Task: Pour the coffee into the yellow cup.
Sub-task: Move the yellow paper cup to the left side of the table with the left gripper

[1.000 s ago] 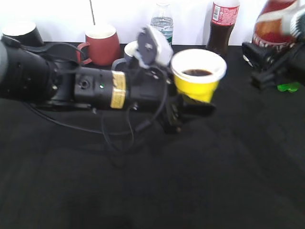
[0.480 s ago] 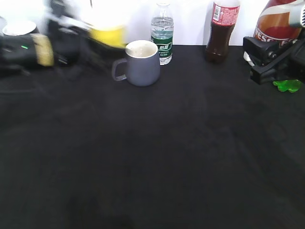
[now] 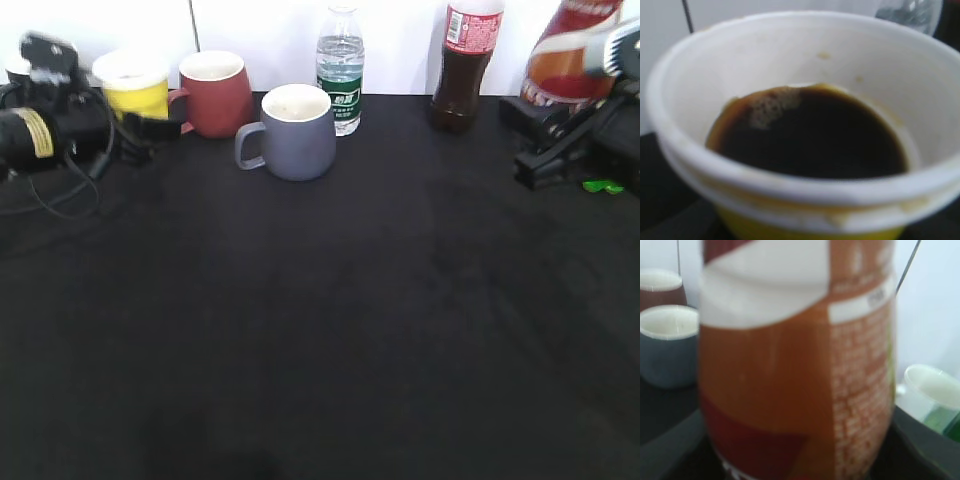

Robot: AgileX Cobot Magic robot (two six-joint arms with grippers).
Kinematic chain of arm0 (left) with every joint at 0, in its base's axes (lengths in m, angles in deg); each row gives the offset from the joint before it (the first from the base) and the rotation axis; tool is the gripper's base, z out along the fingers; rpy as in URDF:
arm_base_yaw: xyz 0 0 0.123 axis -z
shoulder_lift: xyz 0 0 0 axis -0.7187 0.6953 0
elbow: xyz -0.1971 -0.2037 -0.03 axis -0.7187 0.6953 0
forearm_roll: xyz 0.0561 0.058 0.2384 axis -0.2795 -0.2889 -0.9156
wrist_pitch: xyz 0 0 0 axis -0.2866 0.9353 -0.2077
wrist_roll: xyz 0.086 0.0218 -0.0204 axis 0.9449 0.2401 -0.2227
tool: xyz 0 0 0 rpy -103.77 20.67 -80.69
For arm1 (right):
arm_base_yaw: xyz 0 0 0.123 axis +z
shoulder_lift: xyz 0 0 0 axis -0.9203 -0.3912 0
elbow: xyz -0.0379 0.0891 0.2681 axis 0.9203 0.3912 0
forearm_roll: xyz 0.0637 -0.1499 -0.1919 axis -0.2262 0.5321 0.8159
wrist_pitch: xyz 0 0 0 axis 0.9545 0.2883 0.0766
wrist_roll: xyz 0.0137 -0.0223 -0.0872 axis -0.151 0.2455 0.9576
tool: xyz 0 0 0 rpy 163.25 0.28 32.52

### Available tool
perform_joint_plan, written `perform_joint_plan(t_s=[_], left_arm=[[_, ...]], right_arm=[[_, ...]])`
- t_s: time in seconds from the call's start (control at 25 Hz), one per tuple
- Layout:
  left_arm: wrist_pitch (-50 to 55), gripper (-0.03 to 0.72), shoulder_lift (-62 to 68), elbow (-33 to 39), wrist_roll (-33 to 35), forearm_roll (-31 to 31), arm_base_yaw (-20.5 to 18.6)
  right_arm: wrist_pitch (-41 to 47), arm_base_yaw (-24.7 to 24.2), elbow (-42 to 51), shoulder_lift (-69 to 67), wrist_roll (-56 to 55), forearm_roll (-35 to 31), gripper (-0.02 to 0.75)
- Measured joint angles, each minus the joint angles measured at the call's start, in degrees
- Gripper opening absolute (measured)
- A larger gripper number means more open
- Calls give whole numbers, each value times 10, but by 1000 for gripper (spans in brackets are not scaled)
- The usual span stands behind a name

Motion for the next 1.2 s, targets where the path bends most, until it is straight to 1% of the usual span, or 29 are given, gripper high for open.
perform_joint_plan(t_s=[0.12, 0.28, 0.4, 0.52, 0.76, 0.8, 0.92, 1.0, 1.08, 1.2], left_arm=[[-13, 447, 22, 0, 8, 3, 0], [-46, 447, 32, 33, 87, 51, 0], [-79, 447, 53, 38, 123, 82, 0], [-106, 447, 82, 39, 127, 97, 0], [-103, 447, 83, 39, 129, 99, 0], [-103, 462, 83, 39, 129, 99, 0], [-103, 564, 83, 39, 129, 96, 0], [-88, 580, 76, 41, 129, 95, 1], [-69, 582, 56, 61, 129, 100, -2], [-60, 584, 33, 88, 128, 103, -6]], right_arm=[[-33, 0, 0, -8, 0, -2, 537], [-41, 0, 0, -9, 0, -2, 537], [-43, 0, 0, -9, 0, -2, 537], [-45, 0, 0, -9, 0, -3, 537], [-45, 0, 0, -9, 0, -13, 537], [-45, 0, 0, -9, 0, -13, 537], [-45, 0, 0, -9, 0, -14, 537], [-45, 0, 0, -9, 0, -16, 537], [-51, 0, 0, -19, 0, -33, 537], [-89, 0, 0, -91, 0, -42, 537]])
